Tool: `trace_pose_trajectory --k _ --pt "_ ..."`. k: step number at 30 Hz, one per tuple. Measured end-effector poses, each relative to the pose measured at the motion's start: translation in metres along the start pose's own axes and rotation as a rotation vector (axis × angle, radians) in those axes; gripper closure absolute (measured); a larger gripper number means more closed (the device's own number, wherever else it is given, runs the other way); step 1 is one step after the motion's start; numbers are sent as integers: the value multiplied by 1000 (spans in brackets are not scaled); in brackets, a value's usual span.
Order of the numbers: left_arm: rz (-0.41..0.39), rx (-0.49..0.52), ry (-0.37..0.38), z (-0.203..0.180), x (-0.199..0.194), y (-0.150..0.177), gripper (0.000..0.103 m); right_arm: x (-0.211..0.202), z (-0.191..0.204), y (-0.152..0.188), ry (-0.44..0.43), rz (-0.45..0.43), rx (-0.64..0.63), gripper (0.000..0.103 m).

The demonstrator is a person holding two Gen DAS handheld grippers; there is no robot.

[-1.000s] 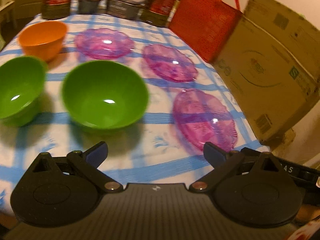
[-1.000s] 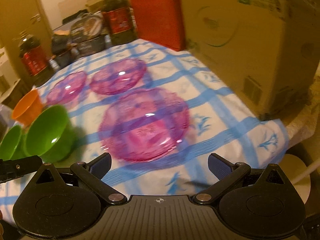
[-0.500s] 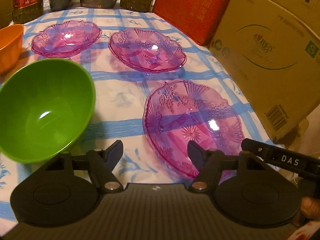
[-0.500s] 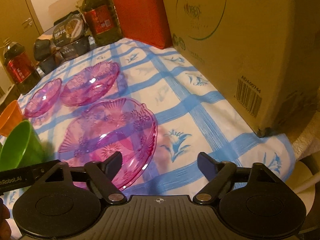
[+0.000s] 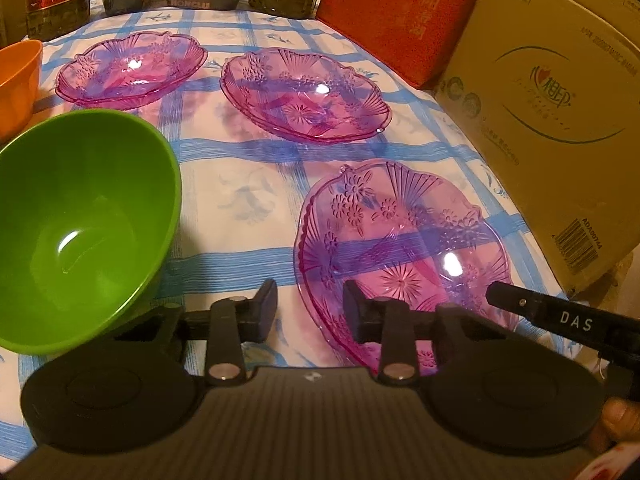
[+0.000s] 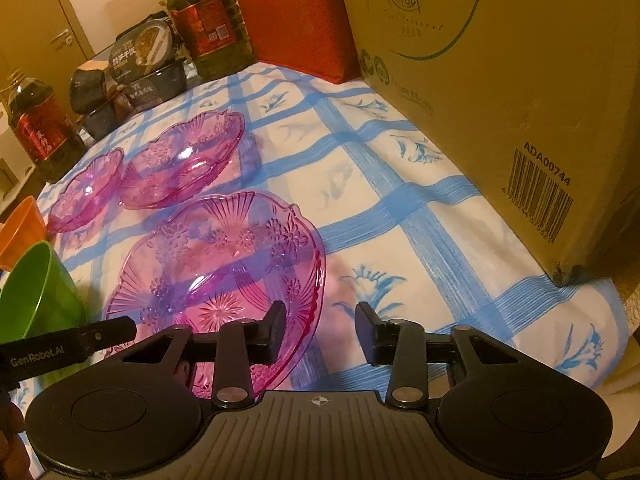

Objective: Organize plates and bowls

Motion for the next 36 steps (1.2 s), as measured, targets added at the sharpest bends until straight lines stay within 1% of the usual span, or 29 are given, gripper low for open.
trace_pose_trajectory --k 5,6,8,11,13,23,30,36 --pt "-8 -6 -1 1 2 0 82 2 3 0 0 -2 5 79" --pt "-11 -4 -2 0 2 -1 85 2 3 0 1 -4 7 81" --pt "-19 9 -4 -1 1 -2 89 2 4 0 1 -6 7 92" --pt "-19 24 -10 -3 -1 -3 90 0 4 1 9 -8 5 92" --pt "-22 28 -11 -4 -3 -3 93 -3 3 2 12 -12 12 92" --pt "-52 53 9 -12 -30 -9 93 -39 10 4 17 -58 31 92" --pt "-81 70 4 -6 -50 -33 93 -54 33 -17 -8 -104 13 92" --pt "-93 46 -13 16 -51 -71 92 -45 65 -52 -56 -132 -10 92"
Point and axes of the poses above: each gripper's, at about its wrist camera, not at the fingertips, and x roughly the way its jaws point, z to its left, y to its underside, the point moved 4 cm from there along x, roughly the way its jaws point, and after that the axes turned 11 degrees about x, right-handed, at the moved point
